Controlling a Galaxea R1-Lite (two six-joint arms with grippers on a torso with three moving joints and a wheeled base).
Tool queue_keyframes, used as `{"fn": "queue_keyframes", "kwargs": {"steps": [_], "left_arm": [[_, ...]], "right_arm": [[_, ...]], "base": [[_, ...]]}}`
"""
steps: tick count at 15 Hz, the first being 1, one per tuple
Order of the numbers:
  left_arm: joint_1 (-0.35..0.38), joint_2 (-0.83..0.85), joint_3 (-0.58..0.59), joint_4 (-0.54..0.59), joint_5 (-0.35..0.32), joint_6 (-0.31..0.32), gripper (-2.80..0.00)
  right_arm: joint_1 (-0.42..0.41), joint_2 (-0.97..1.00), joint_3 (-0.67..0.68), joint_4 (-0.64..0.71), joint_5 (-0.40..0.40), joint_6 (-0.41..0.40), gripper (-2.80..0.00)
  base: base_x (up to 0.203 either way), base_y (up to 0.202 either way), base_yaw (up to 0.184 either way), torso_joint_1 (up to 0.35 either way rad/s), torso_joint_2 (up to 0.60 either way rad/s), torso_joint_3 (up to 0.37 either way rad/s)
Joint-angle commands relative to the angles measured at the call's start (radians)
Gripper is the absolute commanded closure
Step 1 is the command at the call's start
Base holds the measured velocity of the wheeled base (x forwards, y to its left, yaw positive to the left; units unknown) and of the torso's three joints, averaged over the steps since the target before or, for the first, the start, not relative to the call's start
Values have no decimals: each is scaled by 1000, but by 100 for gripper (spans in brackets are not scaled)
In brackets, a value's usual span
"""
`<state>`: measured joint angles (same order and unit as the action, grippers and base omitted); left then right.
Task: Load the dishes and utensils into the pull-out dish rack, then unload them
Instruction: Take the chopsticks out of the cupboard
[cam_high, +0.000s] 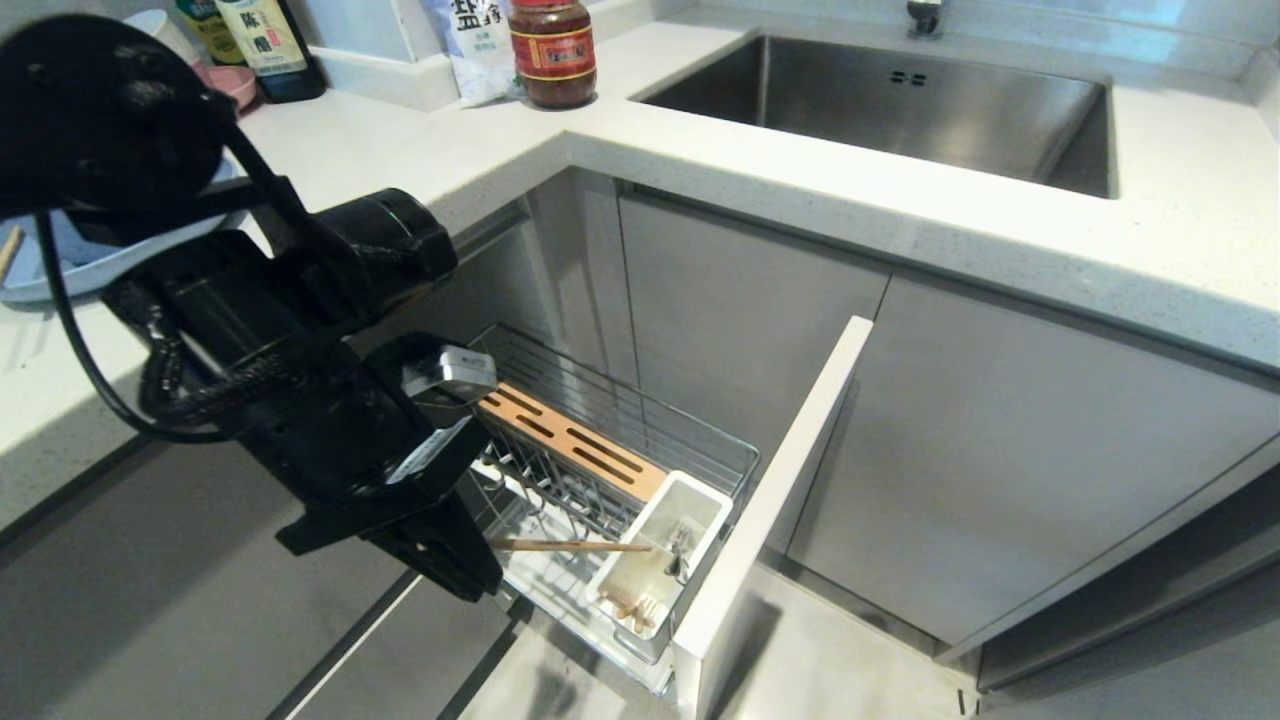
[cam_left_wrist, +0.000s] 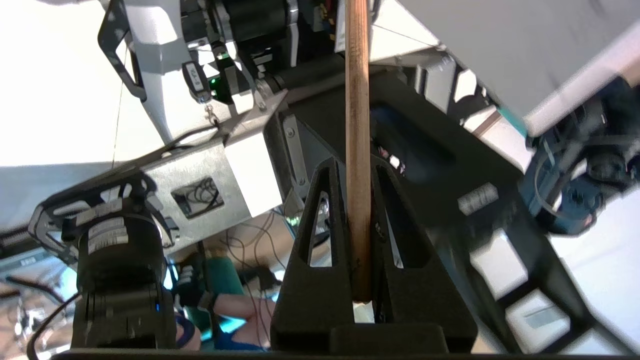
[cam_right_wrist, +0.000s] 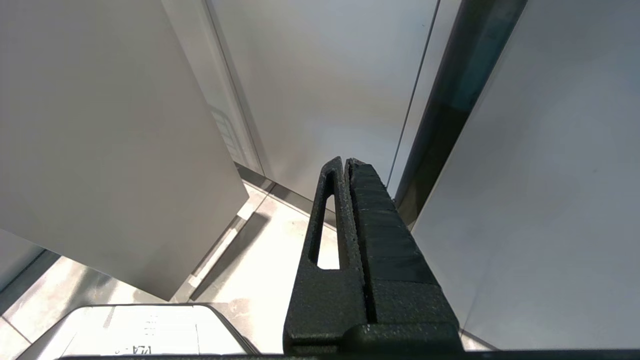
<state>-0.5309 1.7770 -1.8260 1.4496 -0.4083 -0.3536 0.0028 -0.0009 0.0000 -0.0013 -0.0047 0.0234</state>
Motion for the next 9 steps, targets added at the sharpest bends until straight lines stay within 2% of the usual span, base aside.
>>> {"fn": "queue_keyframes", "kwargs": {"steps": [1,6,9], "left_arm": [[-17,-103,-23,32,-3,-2,0],[-26,-277,-79,48,-5,-8,0],[-24,-416,-89,-6,-6,-9,0]], "right_arm": [[0,-4,2,0,0,1,0],[0,-4,2,0,0,0,0],[0,-4,2,0,0,0,0]], "base": [[0,0,0,0,0,0],[0,0,0,0,0,0],[0,0,0,0,0,0]]}}
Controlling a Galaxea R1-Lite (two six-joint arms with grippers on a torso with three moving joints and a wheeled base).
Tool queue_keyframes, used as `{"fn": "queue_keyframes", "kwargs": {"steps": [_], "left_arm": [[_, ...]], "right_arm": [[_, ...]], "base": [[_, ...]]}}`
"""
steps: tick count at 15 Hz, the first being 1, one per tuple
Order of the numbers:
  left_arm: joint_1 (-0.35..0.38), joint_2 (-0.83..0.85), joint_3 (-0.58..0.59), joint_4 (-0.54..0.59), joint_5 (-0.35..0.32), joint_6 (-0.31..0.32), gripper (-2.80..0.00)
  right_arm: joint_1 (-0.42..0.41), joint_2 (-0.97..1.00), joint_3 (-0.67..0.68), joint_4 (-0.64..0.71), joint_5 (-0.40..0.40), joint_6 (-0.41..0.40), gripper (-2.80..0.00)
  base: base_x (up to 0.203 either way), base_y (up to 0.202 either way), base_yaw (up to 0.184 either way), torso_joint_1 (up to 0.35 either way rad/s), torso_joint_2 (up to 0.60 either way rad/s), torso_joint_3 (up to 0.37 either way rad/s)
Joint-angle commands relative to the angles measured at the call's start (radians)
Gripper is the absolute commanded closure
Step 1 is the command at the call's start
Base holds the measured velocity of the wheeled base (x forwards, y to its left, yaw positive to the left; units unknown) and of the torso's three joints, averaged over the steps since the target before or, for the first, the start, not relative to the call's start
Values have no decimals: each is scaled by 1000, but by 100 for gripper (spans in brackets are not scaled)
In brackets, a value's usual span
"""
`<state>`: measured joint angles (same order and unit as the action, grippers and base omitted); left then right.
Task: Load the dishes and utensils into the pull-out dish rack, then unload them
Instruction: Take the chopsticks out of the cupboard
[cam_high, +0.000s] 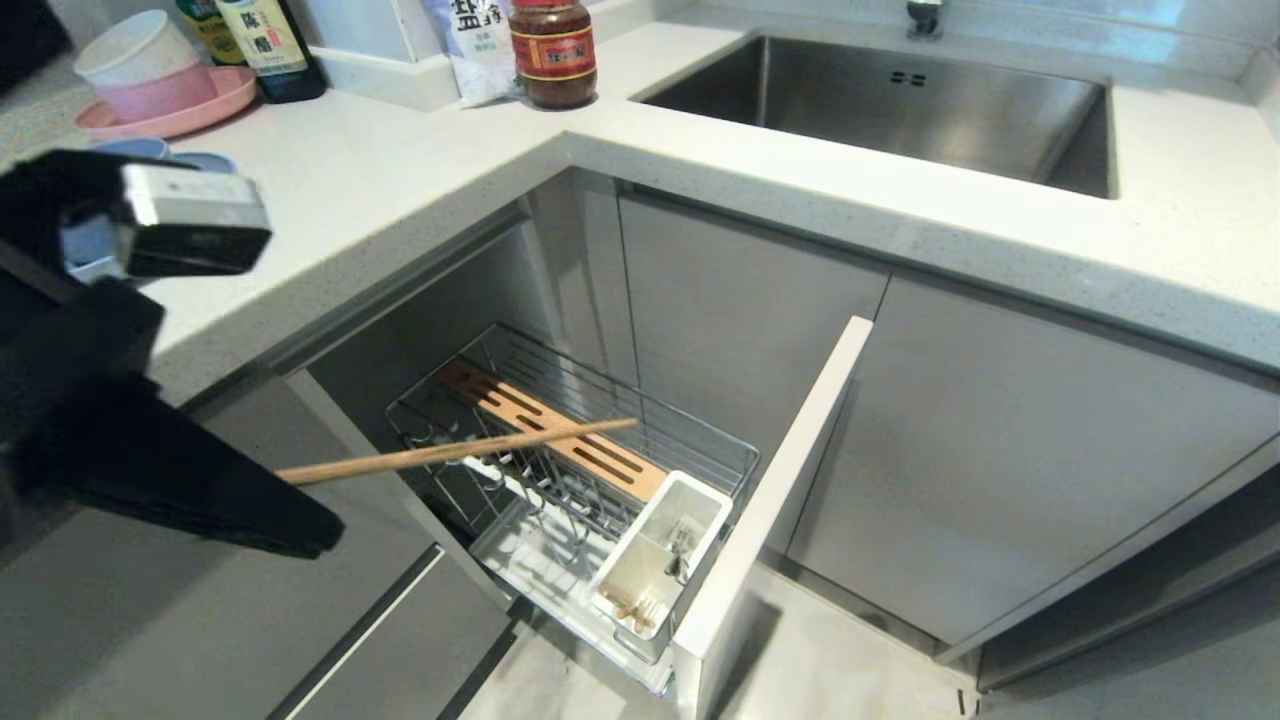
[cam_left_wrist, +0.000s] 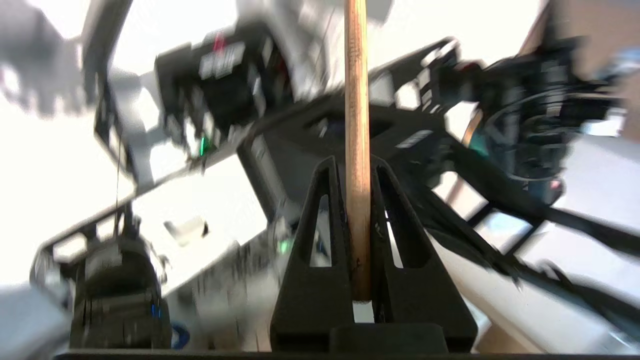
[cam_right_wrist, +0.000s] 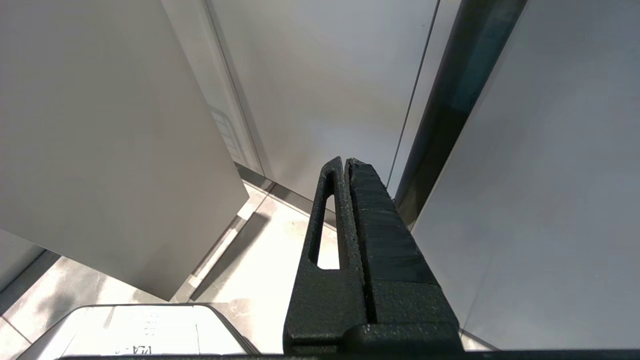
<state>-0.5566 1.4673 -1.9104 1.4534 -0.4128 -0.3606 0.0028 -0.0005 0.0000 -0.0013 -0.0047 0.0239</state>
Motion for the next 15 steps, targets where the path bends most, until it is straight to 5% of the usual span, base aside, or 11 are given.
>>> {"fn": "queue_keyframes", "kwargs": {"steps": [1,6,15], "left_arm": [[8,-151,-5,-33,-2,-2,0],[195,-284,-6,-177,4,4,0],[887,-346,-5,-402,24,42,0]], "right_arm": [[0,-4,2,0,0,-1,0],[0,-4,2,0,0,1,0],[0,-4,2,0,0,-1,0]], "base": [[0,0,0,0,0,0],[0,0,0,0,0,0],[0,0,0,0,0,0]]}}
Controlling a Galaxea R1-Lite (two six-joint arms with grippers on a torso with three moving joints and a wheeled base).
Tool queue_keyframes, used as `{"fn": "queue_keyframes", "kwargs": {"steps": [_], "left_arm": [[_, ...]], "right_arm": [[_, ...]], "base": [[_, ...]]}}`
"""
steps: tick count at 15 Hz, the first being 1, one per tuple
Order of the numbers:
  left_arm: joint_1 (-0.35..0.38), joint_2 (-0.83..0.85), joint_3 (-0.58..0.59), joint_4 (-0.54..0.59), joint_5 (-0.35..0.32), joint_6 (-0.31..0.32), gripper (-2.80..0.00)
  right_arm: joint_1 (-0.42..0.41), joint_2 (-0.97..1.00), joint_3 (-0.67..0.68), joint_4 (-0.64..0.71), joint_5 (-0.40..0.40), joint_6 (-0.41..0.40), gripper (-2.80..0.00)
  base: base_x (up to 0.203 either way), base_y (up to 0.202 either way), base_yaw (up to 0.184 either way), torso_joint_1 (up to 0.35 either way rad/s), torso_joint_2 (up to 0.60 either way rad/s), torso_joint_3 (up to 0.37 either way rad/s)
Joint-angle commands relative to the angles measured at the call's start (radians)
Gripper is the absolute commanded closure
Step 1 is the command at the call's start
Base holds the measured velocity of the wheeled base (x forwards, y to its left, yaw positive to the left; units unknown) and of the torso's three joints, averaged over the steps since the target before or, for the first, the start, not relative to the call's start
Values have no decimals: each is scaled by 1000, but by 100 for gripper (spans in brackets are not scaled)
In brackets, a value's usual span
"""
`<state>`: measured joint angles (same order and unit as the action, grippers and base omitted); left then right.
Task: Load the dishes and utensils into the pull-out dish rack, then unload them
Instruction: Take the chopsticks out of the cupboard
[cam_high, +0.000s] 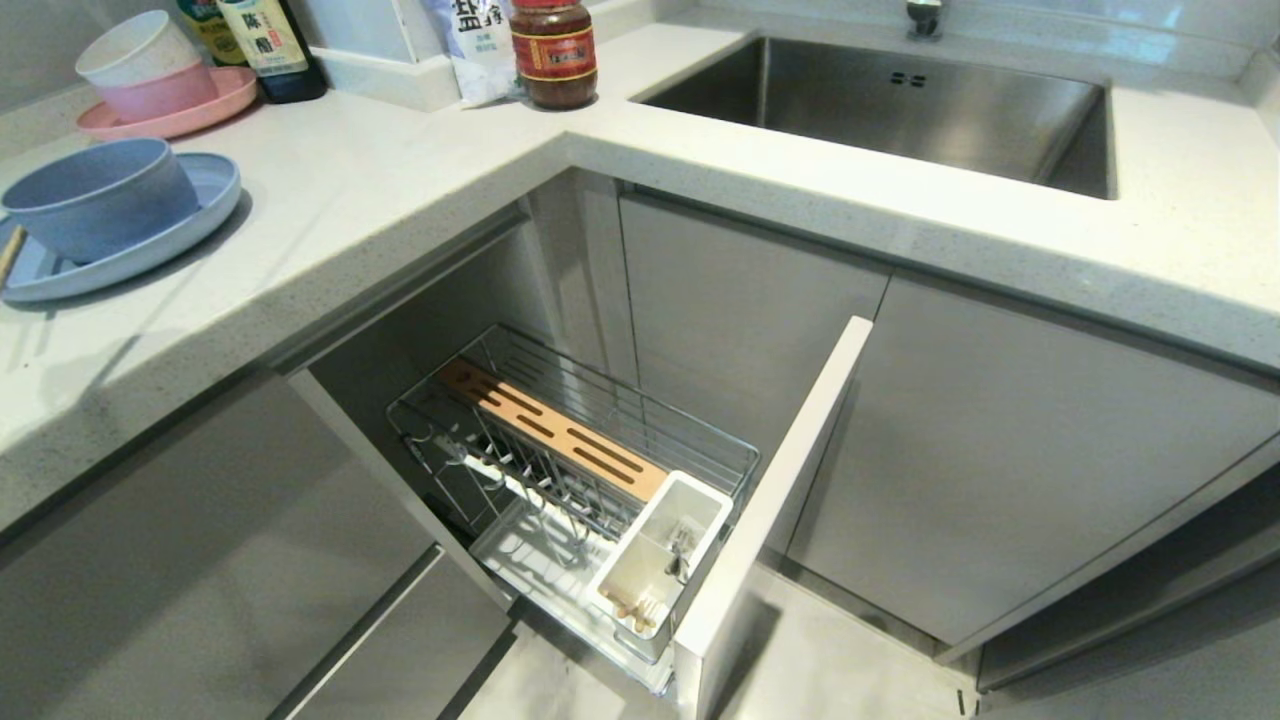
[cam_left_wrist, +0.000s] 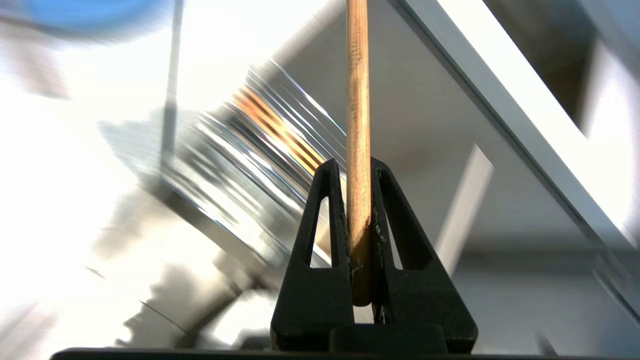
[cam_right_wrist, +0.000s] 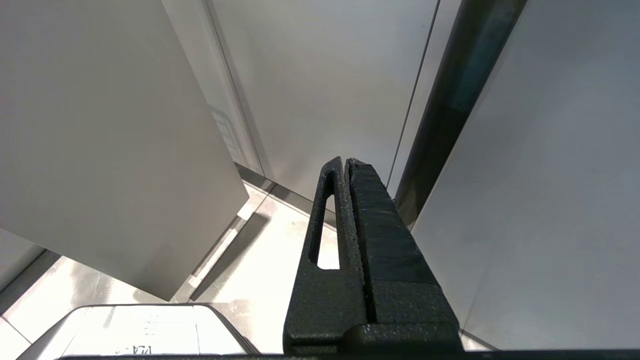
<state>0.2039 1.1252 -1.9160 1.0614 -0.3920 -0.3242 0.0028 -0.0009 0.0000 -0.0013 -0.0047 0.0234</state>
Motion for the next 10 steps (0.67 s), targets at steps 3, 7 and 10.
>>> {"fn": "queue_keyframes", "kwargs": {"steps": [3,7,10], "left_arm": [[331,43,8,-39,89,63,0],[416,131,28,-113,218,92,0],[427,216,36,-133,293,155,0]], "right_arm": [[0,-4,2,0,0,0,0],[0,-4,2,0,0,0,0],[0,-4,2,-1,0,1,0]], "base": [[0,0,0,0,0,0],[0,0,0,0,0,0],[0,0,0,0,0,0]]}}
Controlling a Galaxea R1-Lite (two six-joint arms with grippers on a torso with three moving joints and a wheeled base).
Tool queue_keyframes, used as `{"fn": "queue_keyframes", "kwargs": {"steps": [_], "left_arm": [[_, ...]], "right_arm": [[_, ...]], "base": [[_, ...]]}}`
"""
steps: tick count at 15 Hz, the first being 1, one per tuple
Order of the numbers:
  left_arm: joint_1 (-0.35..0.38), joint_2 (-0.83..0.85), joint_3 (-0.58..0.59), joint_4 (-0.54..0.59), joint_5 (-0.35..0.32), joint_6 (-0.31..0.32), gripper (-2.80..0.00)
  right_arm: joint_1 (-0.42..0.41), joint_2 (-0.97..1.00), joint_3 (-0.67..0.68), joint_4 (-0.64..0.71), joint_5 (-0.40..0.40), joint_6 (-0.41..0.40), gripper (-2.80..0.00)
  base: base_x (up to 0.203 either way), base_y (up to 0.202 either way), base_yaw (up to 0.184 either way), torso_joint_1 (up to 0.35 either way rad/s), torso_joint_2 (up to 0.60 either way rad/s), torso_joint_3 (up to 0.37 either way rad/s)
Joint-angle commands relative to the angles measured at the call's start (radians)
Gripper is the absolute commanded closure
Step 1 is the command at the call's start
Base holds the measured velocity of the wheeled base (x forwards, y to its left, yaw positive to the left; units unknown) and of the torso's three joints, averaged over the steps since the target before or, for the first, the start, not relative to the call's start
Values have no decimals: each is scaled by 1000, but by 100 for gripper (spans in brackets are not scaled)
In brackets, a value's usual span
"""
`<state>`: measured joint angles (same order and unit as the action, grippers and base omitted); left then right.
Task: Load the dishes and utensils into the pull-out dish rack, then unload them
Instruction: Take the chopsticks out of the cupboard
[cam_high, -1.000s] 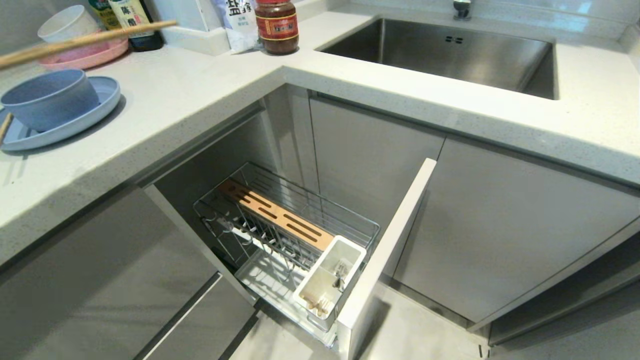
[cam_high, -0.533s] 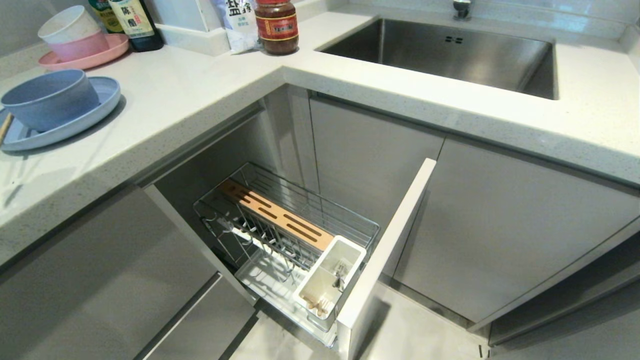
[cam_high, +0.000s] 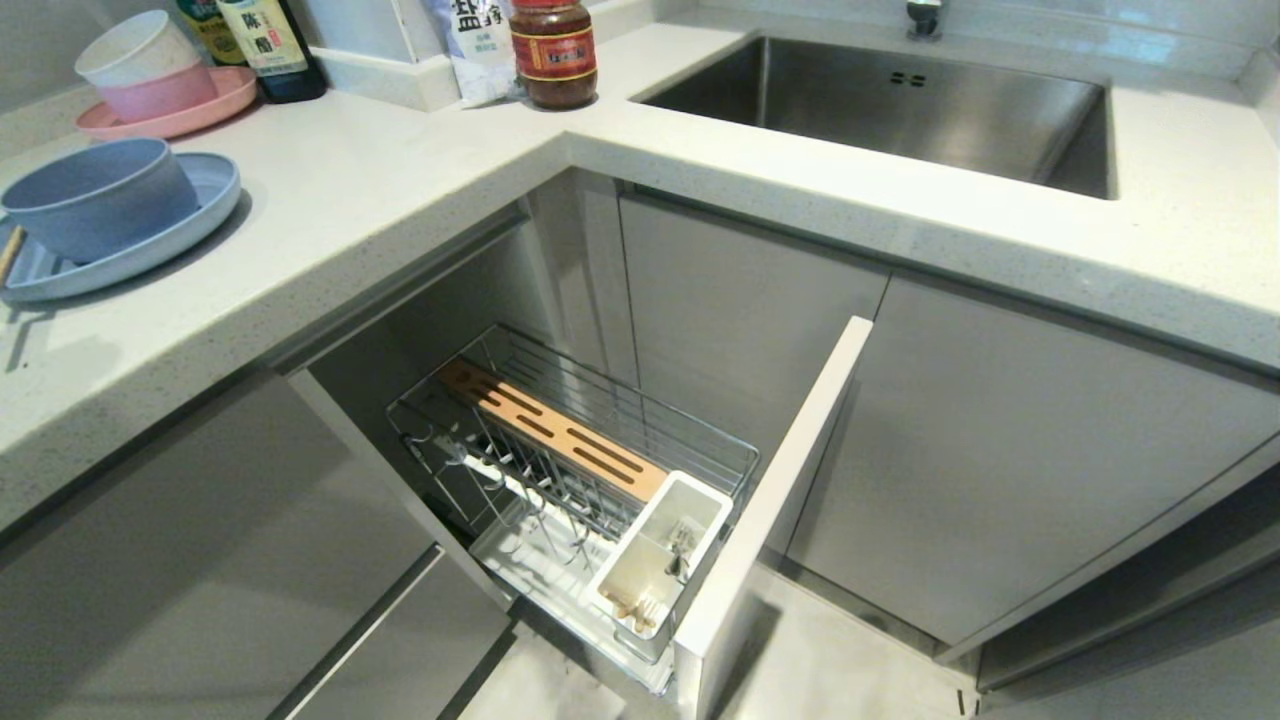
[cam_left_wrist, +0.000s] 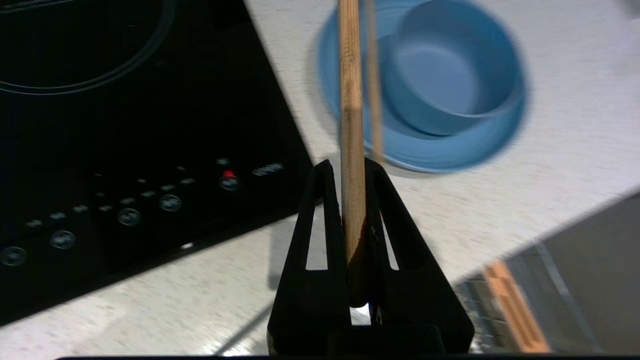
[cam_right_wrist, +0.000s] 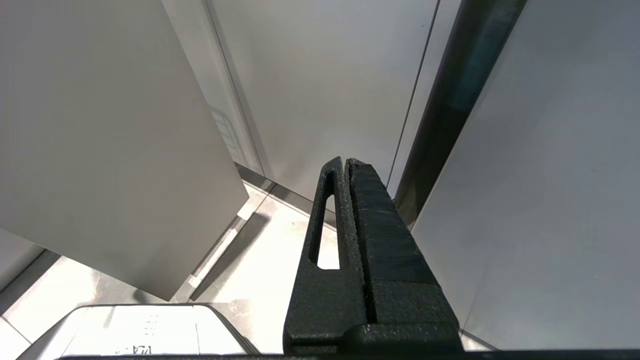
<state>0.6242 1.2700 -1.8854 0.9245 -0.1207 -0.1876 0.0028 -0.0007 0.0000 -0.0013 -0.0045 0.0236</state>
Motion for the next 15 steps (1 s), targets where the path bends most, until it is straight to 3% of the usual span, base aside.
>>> {"fn": "queue_keyframes", "kwargs": {"steps": [1,3,9,15], "left_arm": [[6,89,22,3,37,62,0],[5,118,53,7,59,151,0],[-23,156,89,3,142,200,0],[-84,160,114,-44,143,195,0]], "right_arm": [[0,-4,2,0,0,0,0],[0,-4,2,0,0,-1,0],[0,-4,2,0,0,1,0],[0,-4,2,-1,0,1,0]], "base": [[0,0,0,0,0,0],[0,0,0,0,0,0],[0,0,0,0,0,0],[0,0,0,0,0,0]]}}
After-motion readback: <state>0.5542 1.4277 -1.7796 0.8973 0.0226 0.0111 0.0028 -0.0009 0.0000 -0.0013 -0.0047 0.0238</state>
